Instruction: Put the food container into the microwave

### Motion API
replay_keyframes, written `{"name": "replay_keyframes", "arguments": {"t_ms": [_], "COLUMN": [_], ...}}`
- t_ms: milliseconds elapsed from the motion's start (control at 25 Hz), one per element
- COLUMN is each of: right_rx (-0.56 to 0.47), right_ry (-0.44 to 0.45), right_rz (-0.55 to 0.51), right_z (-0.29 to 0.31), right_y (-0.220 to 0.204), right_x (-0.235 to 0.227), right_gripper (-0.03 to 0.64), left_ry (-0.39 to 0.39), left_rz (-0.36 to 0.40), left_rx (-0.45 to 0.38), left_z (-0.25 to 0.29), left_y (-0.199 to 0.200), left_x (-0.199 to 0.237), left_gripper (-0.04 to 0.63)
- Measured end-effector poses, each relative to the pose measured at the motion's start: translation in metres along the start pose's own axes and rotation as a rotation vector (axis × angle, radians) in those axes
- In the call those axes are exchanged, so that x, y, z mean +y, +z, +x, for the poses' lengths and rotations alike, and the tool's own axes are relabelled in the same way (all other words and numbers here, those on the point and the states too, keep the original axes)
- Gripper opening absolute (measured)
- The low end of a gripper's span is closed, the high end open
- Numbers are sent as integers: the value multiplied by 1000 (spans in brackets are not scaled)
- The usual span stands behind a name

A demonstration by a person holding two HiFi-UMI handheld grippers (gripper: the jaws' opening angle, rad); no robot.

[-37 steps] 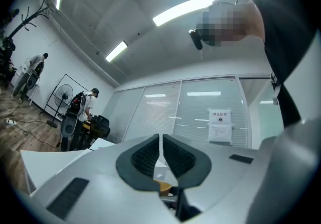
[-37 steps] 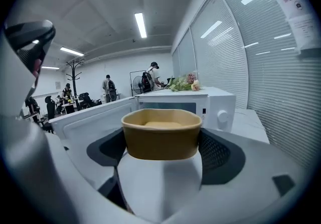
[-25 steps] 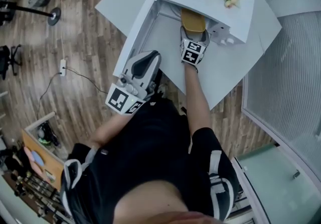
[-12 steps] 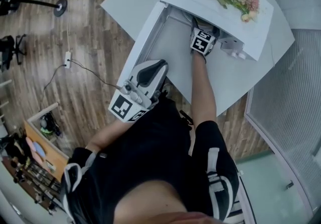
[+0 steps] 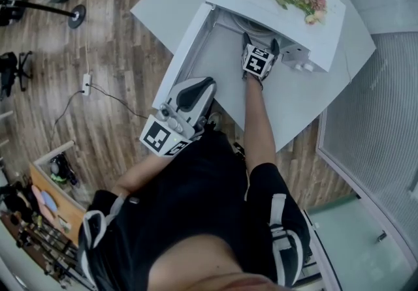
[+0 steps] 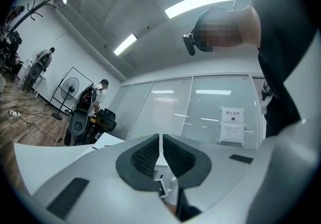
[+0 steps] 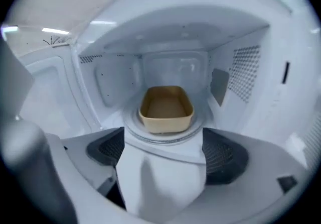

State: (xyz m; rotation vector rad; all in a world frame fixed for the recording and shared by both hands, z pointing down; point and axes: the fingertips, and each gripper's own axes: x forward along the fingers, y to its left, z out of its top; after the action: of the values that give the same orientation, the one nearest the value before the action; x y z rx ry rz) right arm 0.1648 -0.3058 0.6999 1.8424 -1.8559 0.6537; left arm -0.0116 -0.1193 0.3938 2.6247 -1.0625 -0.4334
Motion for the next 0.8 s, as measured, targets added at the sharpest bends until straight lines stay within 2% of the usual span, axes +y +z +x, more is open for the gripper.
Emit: {"name": "replay_keyframes", "arguments": {"t_ms": [120,160,240,360,440,520,640,800], "right_rx": [-69,-90,-142,-224,-271,-305,-328,-341], "right_ry": [58,81,112,140,147,156,169,165], "right_rz": [46,61,81,94,89,80,81,87], "right_z": [-74,-102,-160,-245,-294,-334,-378,-421], "right_y": [2,4,10,14,11,7,-2,-14], "right_x": [10,13,17,25,28,30,32,38], "right_gripper": [474,452,337,227,129,64,32,25], "left_ry": [-23,-29,-36,-38,-35,-35,-45,-47], "left_rz": [14,21,33,54,61,63,75,91], "left_rx": [-14,-21,-32,-33,-27,-21,-18,-35], "left_z": [-15,-21,-35,-60,-77,-90,-105,-117], "left_y": [7,9,15,20,19,18,17,22], "left_x": [-26,-36,-54,-81,-95,-105,-116,-117], "left_gripper": [41,41,41,41,41,41,41,41]}}
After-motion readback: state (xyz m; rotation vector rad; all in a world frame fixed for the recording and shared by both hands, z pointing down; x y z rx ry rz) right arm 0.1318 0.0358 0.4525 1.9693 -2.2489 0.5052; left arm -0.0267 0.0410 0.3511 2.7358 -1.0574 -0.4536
